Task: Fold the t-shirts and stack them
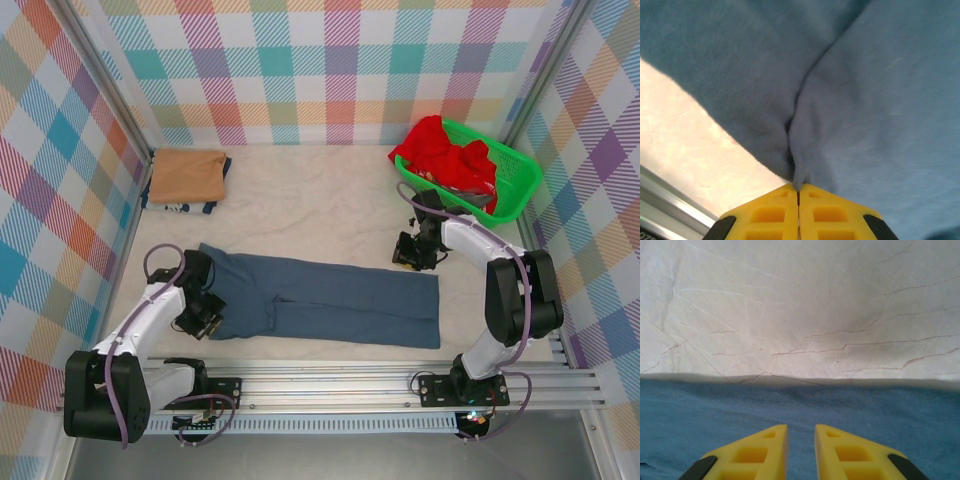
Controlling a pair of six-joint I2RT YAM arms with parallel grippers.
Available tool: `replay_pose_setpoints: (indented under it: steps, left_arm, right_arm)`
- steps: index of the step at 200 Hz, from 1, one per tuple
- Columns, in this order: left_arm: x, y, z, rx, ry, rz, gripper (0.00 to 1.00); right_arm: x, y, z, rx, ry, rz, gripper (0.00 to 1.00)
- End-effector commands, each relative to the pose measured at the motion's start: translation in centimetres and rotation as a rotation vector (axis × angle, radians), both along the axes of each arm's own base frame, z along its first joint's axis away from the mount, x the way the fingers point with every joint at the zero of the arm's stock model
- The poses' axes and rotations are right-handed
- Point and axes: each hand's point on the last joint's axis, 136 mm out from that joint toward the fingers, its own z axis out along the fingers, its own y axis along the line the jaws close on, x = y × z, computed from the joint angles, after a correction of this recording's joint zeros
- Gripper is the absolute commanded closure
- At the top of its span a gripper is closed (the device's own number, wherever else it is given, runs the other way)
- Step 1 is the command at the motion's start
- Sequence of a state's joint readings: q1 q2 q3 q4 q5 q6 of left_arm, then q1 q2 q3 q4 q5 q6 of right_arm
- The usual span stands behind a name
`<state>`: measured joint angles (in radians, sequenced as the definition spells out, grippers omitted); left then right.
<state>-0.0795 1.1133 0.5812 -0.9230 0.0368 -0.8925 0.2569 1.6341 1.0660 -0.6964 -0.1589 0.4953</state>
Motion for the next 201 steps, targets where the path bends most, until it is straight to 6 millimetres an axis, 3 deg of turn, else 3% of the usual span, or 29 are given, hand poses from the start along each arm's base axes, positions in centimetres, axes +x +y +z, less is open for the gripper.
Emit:
replay_pose_setpoints:
  steps: [1,34,73,97,135,201]
  left_arm:
    - [-1.3,-0.2,-0.5,-0.018,0.038,-0.005,0.89]
    - [-1.2,-0.4,-1.1,-0.023,0.069,-0.014,0.89]
    - [-0.9,-0.2,-0.8,-0.012,0.049,-0.018,1.00]
    - [-1.1,-0.2,-0.3,-0.008,0.052,-0.016,1.00]
    - [-2.3,-0.3,0.0,-0.011,0.086,-0.008,0.72]
    - [-4.9,-1.0,-1.4,0.022,0.103,0.002,0.70]
  right_arm:
    - [0.0,0.5,-0.2,0.012,0.016,-0.003,0.79]
    - [0.4,0.5,-0.1,0.011,0.013,-0.004,0.79]
    - [0.5,0.5,0.1,0.008,0.009,-0.005,0.79]
    - [0.1,0.4,-0.2,0.008,0.015,-0.006,0.79]
    - [-0.1,0.4,-0.3,0.009,0.017,-0.007,0.79]
    - [0.1,0.5,0.0,0.015,0.011,-0.009,0.79]
